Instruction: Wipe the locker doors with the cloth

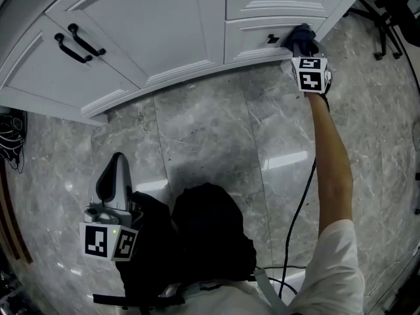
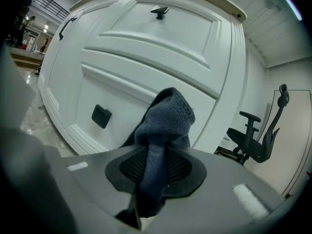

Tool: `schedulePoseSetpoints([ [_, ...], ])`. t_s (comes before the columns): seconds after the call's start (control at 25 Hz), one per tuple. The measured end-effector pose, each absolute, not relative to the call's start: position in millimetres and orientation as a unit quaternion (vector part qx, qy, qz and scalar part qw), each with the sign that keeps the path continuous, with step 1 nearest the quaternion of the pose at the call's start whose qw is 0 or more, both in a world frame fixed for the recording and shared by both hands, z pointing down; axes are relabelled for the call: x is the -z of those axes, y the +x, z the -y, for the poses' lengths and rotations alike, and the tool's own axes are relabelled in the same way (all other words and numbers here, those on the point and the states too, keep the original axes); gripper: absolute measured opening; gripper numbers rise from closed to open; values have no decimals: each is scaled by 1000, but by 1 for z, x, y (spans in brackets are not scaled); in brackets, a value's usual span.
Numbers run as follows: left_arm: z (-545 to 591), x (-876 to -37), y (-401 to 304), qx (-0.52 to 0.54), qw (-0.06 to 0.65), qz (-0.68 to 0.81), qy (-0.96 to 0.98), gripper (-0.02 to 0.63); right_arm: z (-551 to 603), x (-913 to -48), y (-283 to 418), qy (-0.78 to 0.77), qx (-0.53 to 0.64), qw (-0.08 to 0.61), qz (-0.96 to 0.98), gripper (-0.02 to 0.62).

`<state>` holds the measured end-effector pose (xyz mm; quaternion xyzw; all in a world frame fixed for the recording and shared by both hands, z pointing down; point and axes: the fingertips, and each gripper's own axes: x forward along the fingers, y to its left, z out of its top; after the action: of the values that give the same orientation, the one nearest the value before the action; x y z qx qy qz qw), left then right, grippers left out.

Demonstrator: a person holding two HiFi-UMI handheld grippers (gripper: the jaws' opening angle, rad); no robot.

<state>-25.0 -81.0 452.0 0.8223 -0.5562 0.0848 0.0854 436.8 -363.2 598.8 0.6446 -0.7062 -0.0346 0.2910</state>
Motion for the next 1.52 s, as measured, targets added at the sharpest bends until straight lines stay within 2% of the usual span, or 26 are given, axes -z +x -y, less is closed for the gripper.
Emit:
schedulePoseSetpoints([
  [0.28, 83, -459, -22, -88, 92, 552, 824, 2, 359, -643, 427, 627, 7, 321, 710, 81],
  [0.4, 83, -460, -25, -89, 93, 553, 823, 2, 355, -656, 411, 627, -6, 309, 715, 81],
  [1.24, 78, -464, -38, -72, 105, 549, 826, 2, 334, -665, 278, 578, -22, 270, 770, 81],
  [1.52, 75, -459, -45, -65, 101, 551, 826, 2, 332, -635, 265, 574, -4, 271, 773, 81],
])
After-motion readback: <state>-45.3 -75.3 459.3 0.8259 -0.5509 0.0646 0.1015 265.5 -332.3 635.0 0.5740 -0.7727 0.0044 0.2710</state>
